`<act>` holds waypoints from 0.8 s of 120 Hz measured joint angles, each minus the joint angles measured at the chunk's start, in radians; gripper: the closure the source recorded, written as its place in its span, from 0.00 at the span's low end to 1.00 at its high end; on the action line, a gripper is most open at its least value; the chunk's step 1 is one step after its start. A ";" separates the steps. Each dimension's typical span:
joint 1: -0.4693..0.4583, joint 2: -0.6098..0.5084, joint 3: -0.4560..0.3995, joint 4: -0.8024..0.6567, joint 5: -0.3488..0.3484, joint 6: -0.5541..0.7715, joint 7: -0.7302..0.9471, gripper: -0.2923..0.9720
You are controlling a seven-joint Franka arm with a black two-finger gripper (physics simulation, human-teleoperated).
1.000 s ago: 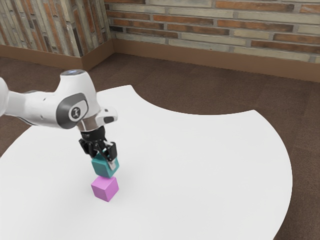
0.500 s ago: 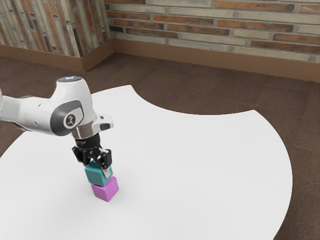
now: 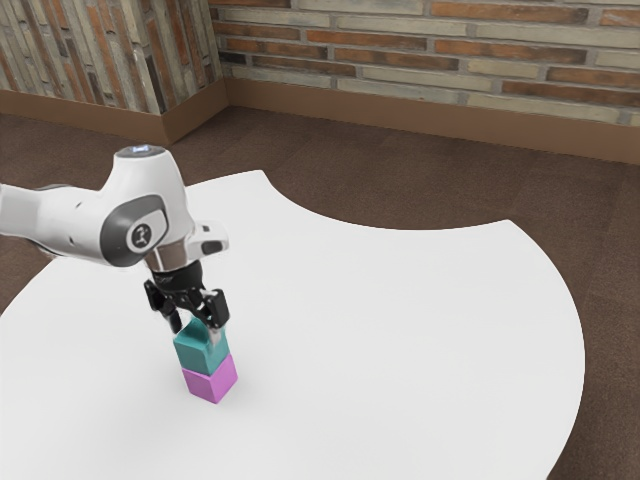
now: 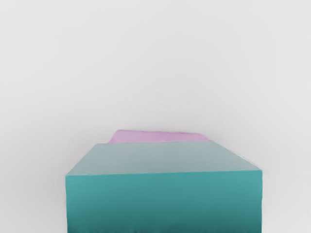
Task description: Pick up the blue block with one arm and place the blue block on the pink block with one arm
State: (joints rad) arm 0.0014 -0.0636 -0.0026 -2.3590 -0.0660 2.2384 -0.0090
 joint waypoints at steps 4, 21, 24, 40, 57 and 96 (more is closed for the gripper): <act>0.006 -0.016 -0.010 0.009 0.001 -0.001 0.001 0.30; -0.008 -0.100 -0.034 0.136 0.002 -0.055 0.011 0.27; -0.007 -0.108 -0.032 0.180 0.008 -0.074 0.020 0.26; 0.011 -0.118 -0.022 0.320 0.039 -0.169 0.073 0.25; 0.010 -0.121 -0.031 0.387 0.054 -0.292 0.119 0.24; 0.011 -0.138 -0.030 0.421 0.053 -0.455 0.191 0.23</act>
State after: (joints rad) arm 0.0122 -0.2018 -0.0326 -1.9380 -0.0129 1.7836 0.1819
